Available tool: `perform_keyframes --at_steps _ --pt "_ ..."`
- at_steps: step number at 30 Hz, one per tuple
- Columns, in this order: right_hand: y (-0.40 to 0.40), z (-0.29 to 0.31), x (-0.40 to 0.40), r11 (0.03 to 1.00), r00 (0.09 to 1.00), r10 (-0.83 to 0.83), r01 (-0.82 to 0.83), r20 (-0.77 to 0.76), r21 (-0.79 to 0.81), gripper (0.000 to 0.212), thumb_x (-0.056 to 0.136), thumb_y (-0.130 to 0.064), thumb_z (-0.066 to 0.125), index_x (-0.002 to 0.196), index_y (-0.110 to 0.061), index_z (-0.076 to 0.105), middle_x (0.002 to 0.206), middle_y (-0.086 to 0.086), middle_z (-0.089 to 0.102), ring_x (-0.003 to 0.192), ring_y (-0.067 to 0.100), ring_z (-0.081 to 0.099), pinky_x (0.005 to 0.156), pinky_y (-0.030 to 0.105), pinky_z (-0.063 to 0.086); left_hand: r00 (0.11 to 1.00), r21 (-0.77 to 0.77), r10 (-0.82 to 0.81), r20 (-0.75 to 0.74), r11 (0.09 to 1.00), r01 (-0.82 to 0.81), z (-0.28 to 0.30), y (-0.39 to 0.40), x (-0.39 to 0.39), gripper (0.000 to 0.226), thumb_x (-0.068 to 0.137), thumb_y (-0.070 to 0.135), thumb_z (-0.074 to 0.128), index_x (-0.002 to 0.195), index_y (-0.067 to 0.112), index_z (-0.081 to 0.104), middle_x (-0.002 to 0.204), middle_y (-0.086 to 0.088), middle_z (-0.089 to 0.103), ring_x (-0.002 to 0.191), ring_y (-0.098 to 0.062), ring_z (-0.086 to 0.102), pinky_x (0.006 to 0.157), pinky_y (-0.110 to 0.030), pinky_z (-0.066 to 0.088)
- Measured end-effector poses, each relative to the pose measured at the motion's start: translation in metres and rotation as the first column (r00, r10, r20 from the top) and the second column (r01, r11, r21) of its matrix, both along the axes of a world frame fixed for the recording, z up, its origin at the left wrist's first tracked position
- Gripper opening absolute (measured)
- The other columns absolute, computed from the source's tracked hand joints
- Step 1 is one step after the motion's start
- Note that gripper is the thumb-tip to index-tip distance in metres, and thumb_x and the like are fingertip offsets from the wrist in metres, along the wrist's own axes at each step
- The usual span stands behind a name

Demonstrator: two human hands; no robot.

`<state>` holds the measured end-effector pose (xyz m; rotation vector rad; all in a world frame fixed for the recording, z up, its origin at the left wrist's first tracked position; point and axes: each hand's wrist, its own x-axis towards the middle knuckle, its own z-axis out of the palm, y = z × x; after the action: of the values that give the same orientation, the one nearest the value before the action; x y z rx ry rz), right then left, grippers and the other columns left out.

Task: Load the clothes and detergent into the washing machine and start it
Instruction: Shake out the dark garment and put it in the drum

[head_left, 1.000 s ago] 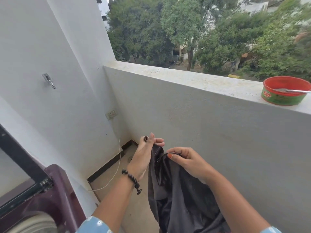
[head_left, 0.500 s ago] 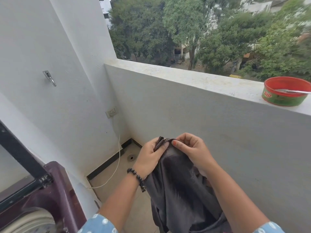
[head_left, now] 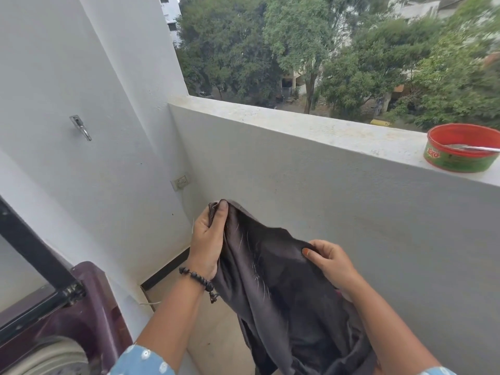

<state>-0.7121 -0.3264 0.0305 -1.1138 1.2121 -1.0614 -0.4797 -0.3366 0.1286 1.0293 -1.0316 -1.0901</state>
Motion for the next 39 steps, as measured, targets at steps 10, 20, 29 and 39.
perform_keyframes --at_steps 10,20,29,39 --pt "0.007 0.064 0.046 0.933 0.963 0.260 -0.233 0.069 -0.275 0.019 0.097 -0.008 0.055 0.105 -0.010 0.073 0.107 0.016 0.072 0.098 0.020 0.066 0.092 0.038 0.051 0.912 0.151 -0.332 0.239 0.941 0.303 -0.023 0.011 -0.030 0.043 0.086 0.046 0.062 0.121 0.022 0.063 0.117 0.003 0.070 0.115 -0.008 0.063 0.096 -0.022 0.049" --pt "0.006 0.059 0.039 0.940 0.970 0.221 -0.183 0.105 -0.287 0.015 0.092 -0.002 0.060 0.106 -0.008 0.066 0.092 0.009 0.073 0.085 0.016 0.067 0.077 0.024 0.052 0.863 0.139 -0.271 0.427 0.962 0.233 -0.031 0.001 -0.019 0.043 0.064 0.054 0.082 0.087 0.019 0.073 0.091 -0.006 0.076 0.090 -0.023 0.072 0.087 -0.042 0.055" --pt "0.002 0.023 0.024 0.943 0.940 0.332 -0.333 -0.075 -0.006 0.002 0.087 -0.005 0.070 0.088 -0.006 0.070 0.084 0.005 0.074 0.075 0.016 0.068 0.070 0.030 0.056 0.984 0.046 0.005 0.176 0.999 -0.013 -0.021 -0.006 -0.016 0.029 0.083 0.046 0.058 0.085 0.018 0.060 0.073 0.008 0.052 0.070 -0.005 0.052 0.070 -0.016 0.044" --pt "-0.003 -0.015 0.007 0.983 0.957 0.180 -0.169 -0.228 0.066 0.015 0.097 -0.015 0.058 0.087 -0.003 0.060 0.077 0.000 0.067 0.071 0.009 0.061 0.065 0.025 0.049 0.999 0.037 -0.004 0.045 0.999 0.003 -0.003 -0.009 0.002 0.053 0.082 0.049 0.056 0.109 0.005 0.069 0.097 -0.002 0.071 0.093 -0.010 0.065 0.086 -0.024 0.050"
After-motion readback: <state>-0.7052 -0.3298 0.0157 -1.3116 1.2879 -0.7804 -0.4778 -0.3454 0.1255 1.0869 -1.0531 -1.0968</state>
